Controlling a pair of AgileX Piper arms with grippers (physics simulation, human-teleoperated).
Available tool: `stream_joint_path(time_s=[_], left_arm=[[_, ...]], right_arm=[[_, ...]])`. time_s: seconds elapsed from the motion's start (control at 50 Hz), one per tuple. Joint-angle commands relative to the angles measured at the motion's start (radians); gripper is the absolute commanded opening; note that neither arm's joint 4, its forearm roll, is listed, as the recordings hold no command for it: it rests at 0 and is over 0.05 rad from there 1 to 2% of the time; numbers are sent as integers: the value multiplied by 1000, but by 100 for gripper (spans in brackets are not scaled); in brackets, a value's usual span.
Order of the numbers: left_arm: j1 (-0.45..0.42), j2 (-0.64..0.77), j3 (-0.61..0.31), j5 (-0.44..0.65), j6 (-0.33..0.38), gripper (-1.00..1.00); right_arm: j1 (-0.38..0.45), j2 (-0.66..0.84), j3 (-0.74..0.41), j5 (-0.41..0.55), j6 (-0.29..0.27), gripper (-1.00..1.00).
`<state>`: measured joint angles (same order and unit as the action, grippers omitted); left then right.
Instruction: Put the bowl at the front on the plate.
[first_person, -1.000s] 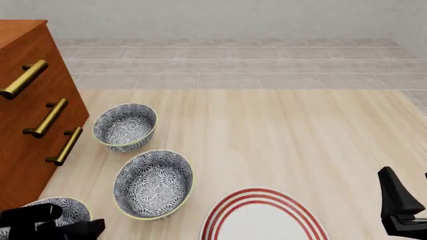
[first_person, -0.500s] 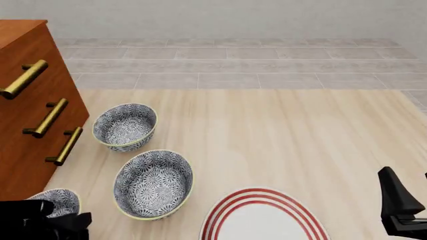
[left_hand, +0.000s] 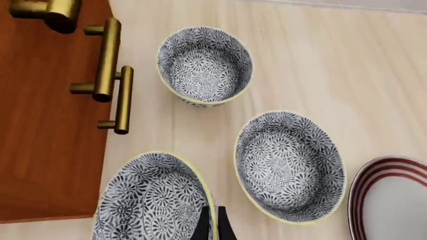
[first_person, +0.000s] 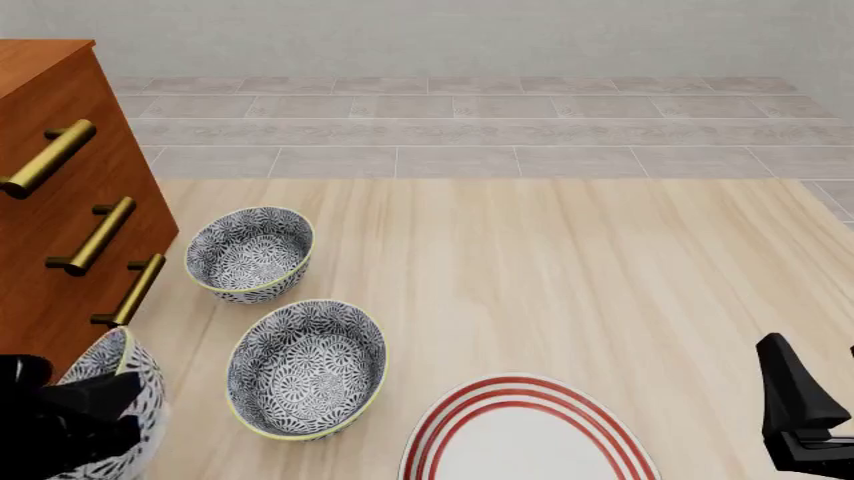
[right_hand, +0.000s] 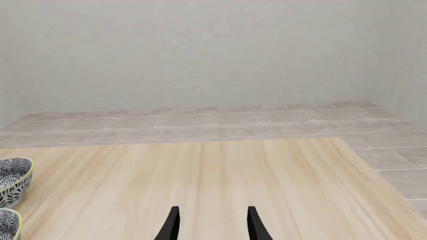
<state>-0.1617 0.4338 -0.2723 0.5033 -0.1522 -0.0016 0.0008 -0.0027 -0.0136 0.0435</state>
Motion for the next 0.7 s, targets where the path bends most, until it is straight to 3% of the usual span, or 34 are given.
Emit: stream_joint_path(time_s=[0.02, 0.14, 0.3, 0.7], left_arm=[[6, -22, -91, 44, -11, -100], [2, -28, -151, 62, 5, -100], [-46, -28, -193, 60, 76, -100], [-246, -19, -296, 45, 242, -100]], right_arm=[[-1, 0, 1, 0, 2, 100], [-1, 0, 1, 0, 2, 100], [0, 0, 1, 1, 1, 100], [-1, 0, 1, 3, 2, 100]])
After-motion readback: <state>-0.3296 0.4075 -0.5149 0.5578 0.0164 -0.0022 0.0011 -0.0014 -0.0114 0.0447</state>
